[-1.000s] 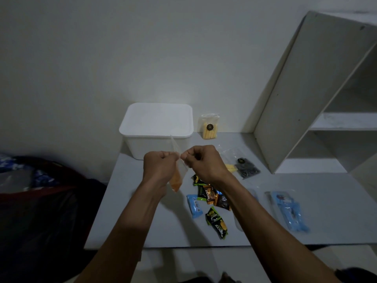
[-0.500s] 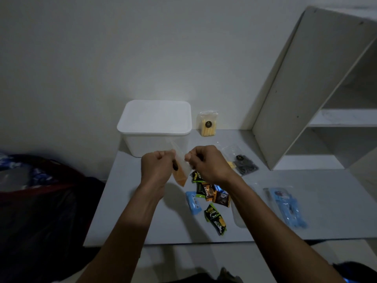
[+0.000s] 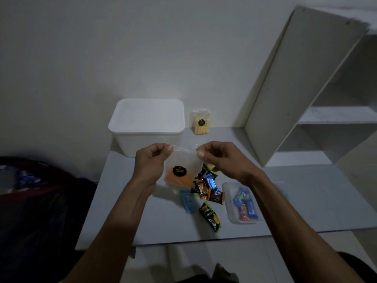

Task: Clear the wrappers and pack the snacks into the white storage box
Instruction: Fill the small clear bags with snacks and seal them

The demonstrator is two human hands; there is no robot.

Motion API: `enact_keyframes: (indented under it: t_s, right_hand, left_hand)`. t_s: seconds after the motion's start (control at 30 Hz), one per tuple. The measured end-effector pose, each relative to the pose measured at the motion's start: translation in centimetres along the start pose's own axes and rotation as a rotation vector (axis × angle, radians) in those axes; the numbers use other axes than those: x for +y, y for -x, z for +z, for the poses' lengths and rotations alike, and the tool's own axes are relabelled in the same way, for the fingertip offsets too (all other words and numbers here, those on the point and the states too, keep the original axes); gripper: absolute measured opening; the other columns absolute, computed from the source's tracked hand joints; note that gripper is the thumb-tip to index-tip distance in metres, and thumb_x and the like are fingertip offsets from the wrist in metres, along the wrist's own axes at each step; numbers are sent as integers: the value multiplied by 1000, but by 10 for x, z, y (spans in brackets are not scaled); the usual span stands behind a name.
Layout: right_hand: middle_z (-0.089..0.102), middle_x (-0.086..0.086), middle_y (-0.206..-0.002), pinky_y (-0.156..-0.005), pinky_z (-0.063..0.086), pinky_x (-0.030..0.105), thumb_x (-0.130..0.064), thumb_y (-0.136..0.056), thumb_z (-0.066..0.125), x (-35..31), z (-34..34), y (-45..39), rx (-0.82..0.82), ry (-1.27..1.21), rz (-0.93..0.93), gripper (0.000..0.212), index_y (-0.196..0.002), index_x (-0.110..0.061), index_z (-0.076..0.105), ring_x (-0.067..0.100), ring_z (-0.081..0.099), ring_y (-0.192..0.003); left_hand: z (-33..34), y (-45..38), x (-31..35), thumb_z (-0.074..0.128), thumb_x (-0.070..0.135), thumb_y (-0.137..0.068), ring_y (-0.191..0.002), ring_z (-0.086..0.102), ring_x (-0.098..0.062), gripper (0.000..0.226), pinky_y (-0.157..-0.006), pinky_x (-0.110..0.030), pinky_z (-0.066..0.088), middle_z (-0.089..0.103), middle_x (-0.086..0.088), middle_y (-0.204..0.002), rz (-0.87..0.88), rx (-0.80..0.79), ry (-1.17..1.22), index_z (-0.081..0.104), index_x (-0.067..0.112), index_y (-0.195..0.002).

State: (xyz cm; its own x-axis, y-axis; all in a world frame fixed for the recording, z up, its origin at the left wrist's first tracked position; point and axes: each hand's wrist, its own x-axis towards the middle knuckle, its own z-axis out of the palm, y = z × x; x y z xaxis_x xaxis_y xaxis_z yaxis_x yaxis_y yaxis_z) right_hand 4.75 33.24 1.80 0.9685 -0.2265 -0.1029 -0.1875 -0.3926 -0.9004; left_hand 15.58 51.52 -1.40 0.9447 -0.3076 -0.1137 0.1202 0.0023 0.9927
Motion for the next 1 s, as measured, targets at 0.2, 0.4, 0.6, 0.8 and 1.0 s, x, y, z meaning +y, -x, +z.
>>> enact_keyframes:
  t_s: [0.2, 0.4, 0.6, 0.8, 1.0]
  right_hand:
    - [72, -6, -79, -66, 54, 21, -27, -90, 68, 35, 21, 2, 323, -96, -39, 12, -91, -17, 74, 2, 65, -71]
    - [71, -7, -80, -69, 57, 28, -25, -90, 70, 59, 5, -9, 387, -99, -11, 11, -89, -15, 74, 3, 66, -75]
    - [68, -9, -75, -67, 53, 32, -23, -90, 71, 86, -36, -30, 477, -109, 6, 10, -83, -16, 72, 2, 60, -68]
    - [70, -5, -74, -65, 54, 22, -19, -86, 74, 117, -101, -75, 545, -177, 7, 8, -84, -11, 72, 4, 63, -68]
    - [73, 4, -81, -69, 59, 41, -19, -87, 73, 163, -170, -155, 621, -202, 80, 8, -83, -12, 73, 18, 68, -76]
  left_hand:
    - [15, -1, -8, 71, 18, -88, -70, 62, 3, 5, -65, -16, 45, 70, 7, -78, -47, 3, 31, 72, 17, -83]
    - [42, -12, -19, 72, 18, -86, -81, 63, -6, 3, -71, -21, 45, 72, 3, -84, -116, -4, 69, 73, 16, -88]
    - [81, -39, -32, 72, 15, -86, -80, 66, -7, 3, -74, -20, 52, 74, 1, -83, -13, -103, -39, 73, 14, -88]
    - [151, -90, -39, 69, 13, -88, -70, 63, 2, 3, -66, -15, 50, 71, 9, -76, 17, -116, -53, 72, 14, -87]
    - [235, -168, -53, 72, 16, -87, -65, 63, 1, 7, -64, -19, 50, 71, 8, -72, 57, -44, -109, 75, 11, -91]
